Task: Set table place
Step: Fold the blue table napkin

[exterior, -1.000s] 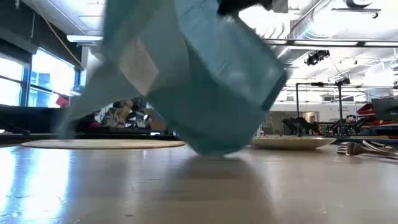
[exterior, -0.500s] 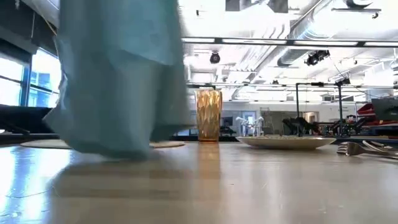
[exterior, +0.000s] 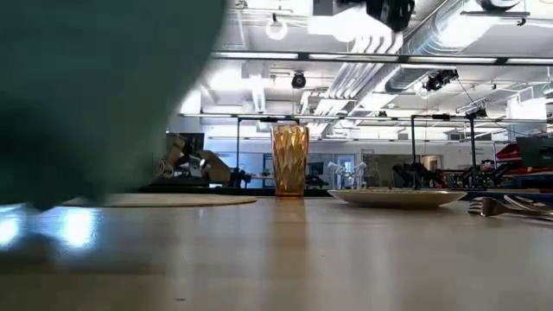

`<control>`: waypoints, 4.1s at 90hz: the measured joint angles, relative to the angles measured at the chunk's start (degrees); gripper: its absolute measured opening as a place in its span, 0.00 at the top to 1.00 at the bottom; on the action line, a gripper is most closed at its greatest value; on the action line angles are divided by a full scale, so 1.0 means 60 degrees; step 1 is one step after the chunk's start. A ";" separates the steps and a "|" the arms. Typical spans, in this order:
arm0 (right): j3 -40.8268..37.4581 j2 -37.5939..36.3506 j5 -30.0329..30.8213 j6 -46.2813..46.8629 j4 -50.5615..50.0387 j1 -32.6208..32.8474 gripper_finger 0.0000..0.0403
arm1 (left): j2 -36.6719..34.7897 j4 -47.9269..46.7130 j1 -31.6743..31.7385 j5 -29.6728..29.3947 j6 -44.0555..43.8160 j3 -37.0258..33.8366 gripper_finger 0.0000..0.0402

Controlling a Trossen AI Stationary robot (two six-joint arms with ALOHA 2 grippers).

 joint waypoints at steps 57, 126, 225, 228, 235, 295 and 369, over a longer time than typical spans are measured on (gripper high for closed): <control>0.0387 -0.0036 0.0411 0.1372 -0.3086 0.0380 0.38 | 0.0015 -0.5514 -0.1075 0.1208 -0.4771 -0.2302 1.00; -0.0083 0.2885 -0.0050 0.0055 -0.1655 0.1941 0.39 | 0.0018 -0.6434 -0.0710 0.1340 -0.6954 -0.3724 1.00; -0.0076 0.1709 -0.5745 0.0184 -0.4296 -0.4297 0.90 | -0.0044 -0.6732 0.1152 0.1086 -0.6917 -0.4244 1.00; -0.0076 0.1634 -0.5800 -0.0099 -0.4319 -0.4411 0.87 | -0.0045 -0.6698 0.1200 0.1090 -0.6912 -0.4248 1.00; -0.0076 0.1266 -0.5818 -0.0675 -0.4495 -0.4622 0.79 | -0.0066 -0.6736 0.1304 0.1134 -0.7046 -0.4217 1.00; -0.0065 0.0933 -0.0091 -0.4143 0.0717 -0.1065 0.31 | -0.0846 -0.4767 0.2417 0.2669 -0.6742 -0.3628 1.00; 0.8485 0.6824 0.6537 0.7822 -1.2350 -0.0786 0.47 | -0.3229 -0.2352 0.1543 0.3023 -0.3180 -0.3599 1.00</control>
